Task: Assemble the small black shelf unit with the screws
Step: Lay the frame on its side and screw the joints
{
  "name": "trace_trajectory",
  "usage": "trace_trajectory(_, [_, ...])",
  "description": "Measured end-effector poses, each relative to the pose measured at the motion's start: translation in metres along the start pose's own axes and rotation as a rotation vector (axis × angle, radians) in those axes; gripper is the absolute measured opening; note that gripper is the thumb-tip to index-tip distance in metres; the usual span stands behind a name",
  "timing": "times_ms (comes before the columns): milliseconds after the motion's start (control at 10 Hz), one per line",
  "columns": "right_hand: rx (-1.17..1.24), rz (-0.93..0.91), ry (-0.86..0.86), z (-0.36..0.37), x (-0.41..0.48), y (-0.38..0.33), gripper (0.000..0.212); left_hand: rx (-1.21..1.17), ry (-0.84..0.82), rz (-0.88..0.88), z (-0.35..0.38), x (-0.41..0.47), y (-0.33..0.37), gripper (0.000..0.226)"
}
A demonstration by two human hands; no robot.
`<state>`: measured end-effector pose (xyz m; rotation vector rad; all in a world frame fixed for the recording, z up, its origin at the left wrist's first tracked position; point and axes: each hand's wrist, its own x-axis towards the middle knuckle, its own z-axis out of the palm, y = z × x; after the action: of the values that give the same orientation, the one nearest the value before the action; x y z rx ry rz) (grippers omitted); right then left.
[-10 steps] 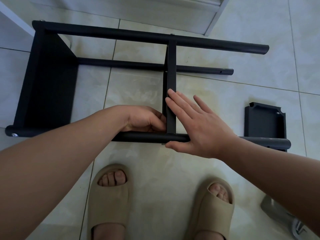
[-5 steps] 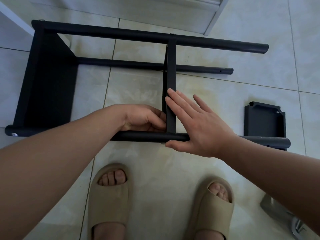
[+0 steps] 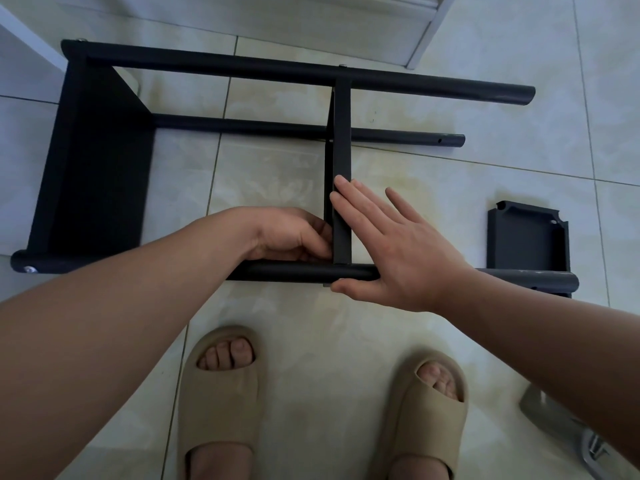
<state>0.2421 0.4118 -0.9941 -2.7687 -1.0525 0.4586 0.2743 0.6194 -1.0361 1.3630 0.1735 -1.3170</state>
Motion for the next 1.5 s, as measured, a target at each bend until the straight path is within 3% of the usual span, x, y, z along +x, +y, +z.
trace_trajectory(100, [-0.002,0.001,-0.004,-0.0003,0.0002,-0.0001,0.104,-0.045,-0.019,-0.003,-0.0011,-0.0003,-0.0006,0.037])
trace_trajectory(300, [-0.008,0.003,0.005,0.0004,-0.0001,0.0000,0.105,0.025,-0.027,-0.013,0.0008,0.0016,-0.0008,0.012])
trace_trajectory(500, [-0.010,0.000,0.008,0.0011,0.0004,0.0000,0.104,0.050,0.031,0.030,0.0011,0.0025,-0.0005,0.025])
trace_trajectory(800, [-0.007,0.004,0.002,0.0004,0.0002,-0.0004,0.104,-0.032,-0.009,0.009,-0.0018,0.0044,-0.0022,0.037])
trace_trajectory(1000, [-0.007,0.001,0.012,0.0011,-0.0003,-0.0002,0.104,-0.010,-0.061,-0.026,-0.0001,0.0023,-0.0023,0.013])
trace_trajectory(1300, [-0.003,-0.005,0.007,0.0002,0.0000,-0.0005,0.104,0.032,0.024,-0.009,-0.0015,0.0022,-0.0014,0.032])
trace_trajectory(1500, [-0.012,-0.006,-0.019,-0.0019,-0.0001,-0.0005,0.103,-0.022,-0.039,0.006,0.0005,-0.0014,0.0004,0.014])
